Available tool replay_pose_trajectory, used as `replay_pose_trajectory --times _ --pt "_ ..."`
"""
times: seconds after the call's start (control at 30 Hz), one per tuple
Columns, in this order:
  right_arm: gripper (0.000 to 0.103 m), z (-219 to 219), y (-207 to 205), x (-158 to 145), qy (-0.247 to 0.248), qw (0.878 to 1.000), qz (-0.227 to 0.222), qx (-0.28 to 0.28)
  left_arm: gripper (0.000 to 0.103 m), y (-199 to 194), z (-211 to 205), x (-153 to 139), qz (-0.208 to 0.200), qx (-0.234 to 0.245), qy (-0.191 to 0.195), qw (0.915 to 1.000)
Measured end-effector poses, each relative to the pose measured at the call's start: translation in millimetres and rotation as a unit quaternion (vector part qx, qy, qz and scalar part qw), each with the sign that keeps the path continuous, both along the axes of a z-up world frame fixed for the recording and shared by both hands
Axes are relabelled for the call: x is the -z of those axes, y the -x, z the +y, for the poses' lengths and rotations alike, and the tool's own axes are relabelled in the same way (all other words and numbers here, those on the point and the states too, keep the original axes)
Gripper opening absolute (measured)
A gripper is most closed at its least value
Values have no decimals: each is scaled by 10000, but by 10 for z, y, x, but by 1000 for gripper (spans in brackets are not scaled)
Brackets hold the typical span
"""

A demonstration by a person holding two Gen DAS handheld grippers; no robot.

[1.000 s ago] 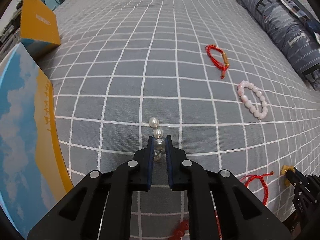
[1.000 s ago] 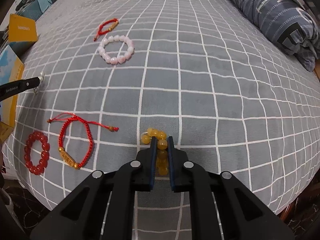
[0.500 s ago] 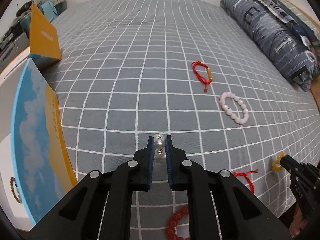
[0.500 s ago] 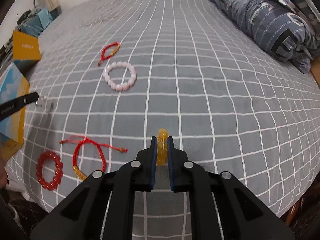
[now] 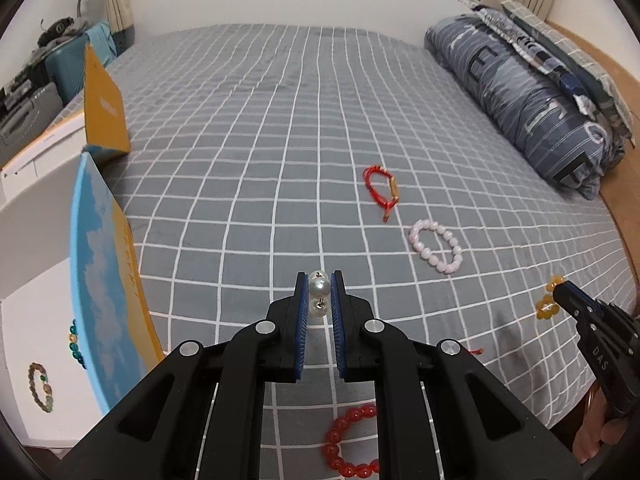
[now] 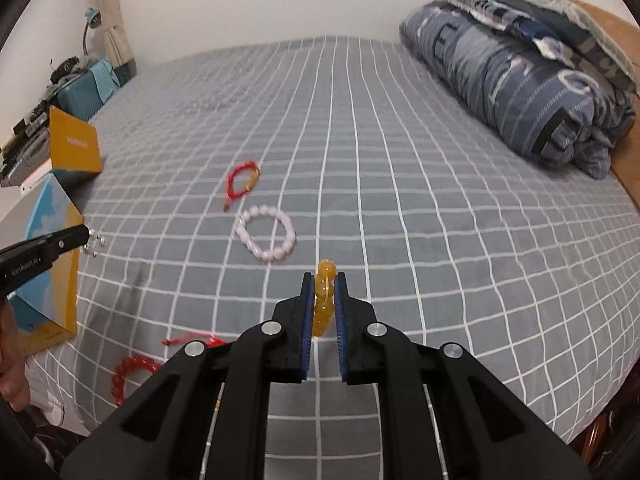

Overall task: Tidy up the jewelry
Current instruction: 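Carry the pearl earrings and amber bracelet over the white box with both tools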

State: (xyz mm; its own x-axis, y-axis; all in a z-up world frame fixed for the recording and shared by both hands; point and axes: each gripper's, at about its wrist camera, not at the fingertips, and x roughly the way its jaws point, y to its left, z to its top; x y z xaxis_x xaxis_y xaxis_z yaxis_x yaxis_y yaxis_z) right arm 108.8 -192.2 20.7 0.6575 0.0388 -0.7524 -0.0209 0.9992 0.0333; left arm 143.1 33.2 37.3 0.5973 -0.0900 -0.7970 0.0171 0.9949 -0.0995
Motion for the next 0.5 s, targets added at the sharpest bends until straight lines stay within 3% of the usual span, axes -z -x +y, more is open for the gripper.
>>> replay_pose_trajectory --times 0.2,0.5 --pt "9 89 8 -181 -128 9993 -339 -42 11 118 -29 -167 -407 65 -62 9991" --pt "9 315 -29 -318 -134 9982 -584 -78 11 269 111 -337 -675 23 -112 9977"
